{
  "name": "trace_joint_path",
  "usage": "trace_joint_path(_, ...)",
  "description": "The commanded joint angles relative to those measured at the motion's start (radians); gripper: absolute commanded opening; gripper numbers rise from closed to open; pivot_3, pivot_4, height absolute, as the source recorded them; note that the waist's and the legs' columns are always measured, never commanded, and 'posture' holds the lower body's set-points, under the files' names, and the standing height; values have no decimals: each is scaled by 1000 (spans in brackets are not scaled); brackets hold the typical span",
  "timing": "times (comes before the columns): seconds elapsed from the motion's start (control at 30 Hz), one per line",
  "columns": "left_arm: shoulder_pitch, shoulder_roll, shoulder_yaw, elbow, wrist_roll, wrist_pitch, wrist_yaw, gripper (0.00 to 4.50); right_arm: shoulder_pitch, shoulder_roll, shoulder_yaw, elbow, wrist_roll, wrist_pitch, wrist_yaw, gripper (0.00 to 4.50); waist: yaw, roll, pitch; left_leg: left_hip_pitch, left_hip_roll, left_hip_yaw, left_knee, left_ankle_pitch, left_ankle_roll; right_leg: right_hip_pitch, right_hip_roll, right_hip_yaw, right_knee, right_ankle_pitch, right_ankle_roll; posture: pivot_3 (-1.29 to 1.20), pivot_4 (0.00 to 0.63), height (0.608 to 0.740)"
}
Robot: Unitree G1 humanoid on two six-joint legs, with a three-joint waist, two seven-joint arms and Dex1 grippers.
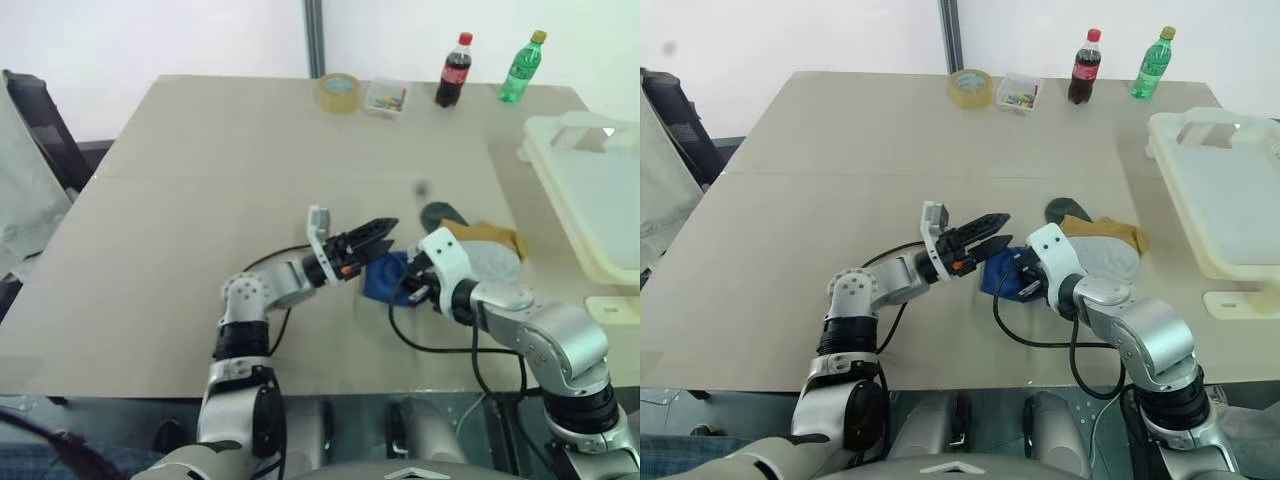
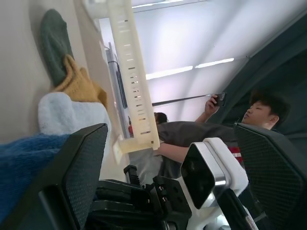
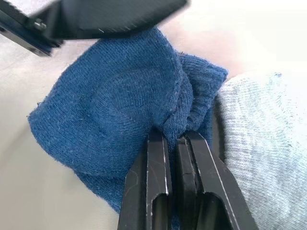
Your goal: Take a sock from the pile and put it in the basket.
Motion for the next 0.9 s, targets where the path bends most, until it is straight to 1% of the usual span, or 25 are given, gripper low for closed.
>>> trace_joint_path(0.03,29,37,29,-86,-47,32,6,4500,13,-1,31,-18,48,29,48,63,-3,0,0,0,0,0,0,0,0,0,0,0,0,0,0,0,150,735)
trace_joint_path(0.13,47,90,51,-123,-55,33,8,4500,3,-5,61,-33,67,37,69,63,-16,0,0,0,0,0,0,0,0,0,0,0,0,0,0,0,150,735)
trace_joint_path(0.3,20,178,114,-99,-44,-6,10,4500,-3,-14,55,-70,129,71,121,63,-18,0,0,0,0,0,0,0,0,0,0,0,0,0,0,0,150,735)
trace_joint_path(0.43,23,218,91,-113,-14,-21,-21,4500,-3,-42,58,-60,123,73,115,63,-14,0,0,0,0,0,0,0,0,0,-1,0,0,0,0,0,150,735)
trace_joint_path(0.5,47,249,46,-159,30,-51,-67,4500,-14,-32,17,-65,142,87,120,63,-14,0,0,0,0,0,0,0,0,0,-1,0,0,0,0,0,150,735)
trace_joint_path(0.63,161,351,-136,-334,244,-289,-265,4500,-22,-39,-61,-73,174,119,131,63,-17,0,0,0,0,1,-1,2,-4,-1,-1,1,-1,0,0,0,150,735)
trace_joint_path(0.73,238,418,-238,-407,407,-502,-387,4500,-18,-63,-109,-73,190,143,145,63,-16,1,1,0,0,1,-1,2,-4,-1,-2,1,-1,0,-1,0,150,735)
trace_joint_path(0.8,267,440,-278,-434,508,-657,-433,4500,-24,-78,-148,-69,205,164,155,63,-14,1,1,0,0,1,-2,1,-3,-1,-3,3,-1,0,-1,0,150,735)
trace_joint_path(0.83,273,443,-288,-438,540,-710,-446,4500,-28,-83,-161,-68,213,172,159,63,-13,1,1,-1,0,1,-2,1,-2,-1,-7,3,-1,-1,-2,0,150,735)
trace_joint_path(0.9,281,447,-289,-443,566,-791,-489,4500,-48,-101,-198,-57,227,193,172,63,-11,1,1,-1,0,1,-1,0,0,-1,-9,2,-2,-2,-4,0,150,735)
